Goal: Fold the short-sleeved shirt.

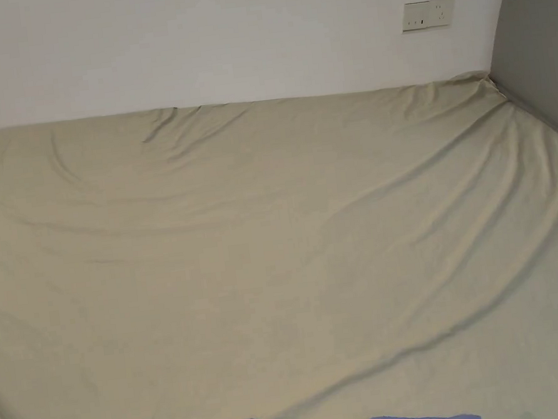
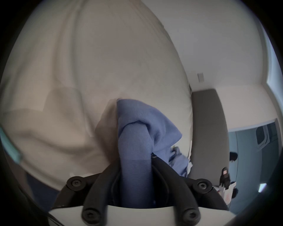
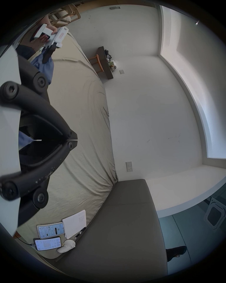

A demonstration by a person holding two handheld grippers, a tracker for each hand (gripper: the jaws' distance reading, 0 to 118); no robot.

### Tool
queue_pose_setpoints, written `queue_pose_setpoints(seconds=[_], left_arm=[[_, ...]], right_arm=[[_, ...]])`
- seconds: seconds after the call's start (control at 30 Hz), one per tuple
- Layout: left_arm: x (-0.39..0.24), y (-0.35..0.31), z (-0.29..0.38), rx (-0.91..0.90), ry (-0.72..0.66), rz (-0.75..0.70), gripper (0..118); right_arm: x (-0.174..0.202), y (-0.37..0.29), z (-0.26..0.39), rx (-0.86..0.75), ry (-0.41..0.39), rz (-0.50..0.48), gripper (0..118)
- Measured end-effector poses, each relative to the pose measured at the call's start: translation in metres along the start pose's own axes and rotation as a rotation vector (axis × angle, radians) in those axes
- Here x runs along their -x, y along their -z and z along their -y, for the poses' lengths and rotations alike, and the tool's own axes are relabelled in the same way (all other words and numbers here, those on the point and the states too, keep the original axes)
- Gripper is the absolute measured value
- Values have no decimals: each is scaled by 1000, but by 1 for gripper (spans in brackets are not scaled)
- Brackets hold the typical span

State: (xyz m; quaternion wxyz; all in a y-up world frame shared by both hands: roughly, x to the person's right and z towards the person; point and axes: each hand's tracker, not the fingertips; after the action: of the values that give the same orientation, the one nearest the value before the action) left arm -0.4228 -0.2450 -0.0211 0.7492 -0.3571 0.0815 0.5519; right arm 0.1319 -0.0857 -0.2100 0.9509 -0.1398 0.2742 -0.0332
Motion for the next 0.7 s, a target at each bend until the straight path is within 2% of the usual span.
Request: queue_pose_setpoints(seconds=[0.07,0.17,0.23,0.33,0.37,0.47,0.5,0.53,0.63,0.7], left_arm=[[10,-30,-11,-102,-36,-28,13],[5,-68,-17,-234,-8,-133,13],[3,-81,-27,-252,74,-183,13],[-41,-78,-15,-221,228,-144,13],[-24,-72,-28,-204,293,-121,13],[-78,-41,-12,-131,526,-61,13],[-119,-22,13,-99,603,-41,13],[-136,-3,22,-52,673,-13,13],[-177,60,62,113,844,27,13],[-187,103,89,227,935,-2,13]], right_arm=[[-2,0,0,0,8,-1,2],[-3,1,2,-3,13,1,2],[-3,3,3,-1,30,-8,2],[-1,5,6,1,35,-22,2],[0,5,6,2,33,-24,2],[2,5,8,8,32,-43,2],[2,4,9,6,28,-46,2],[2,1,9,1,22,-49,2],[-1,-8,8,-14,17,-40,2],[-6,-15,7,-23,21,-22,2]])
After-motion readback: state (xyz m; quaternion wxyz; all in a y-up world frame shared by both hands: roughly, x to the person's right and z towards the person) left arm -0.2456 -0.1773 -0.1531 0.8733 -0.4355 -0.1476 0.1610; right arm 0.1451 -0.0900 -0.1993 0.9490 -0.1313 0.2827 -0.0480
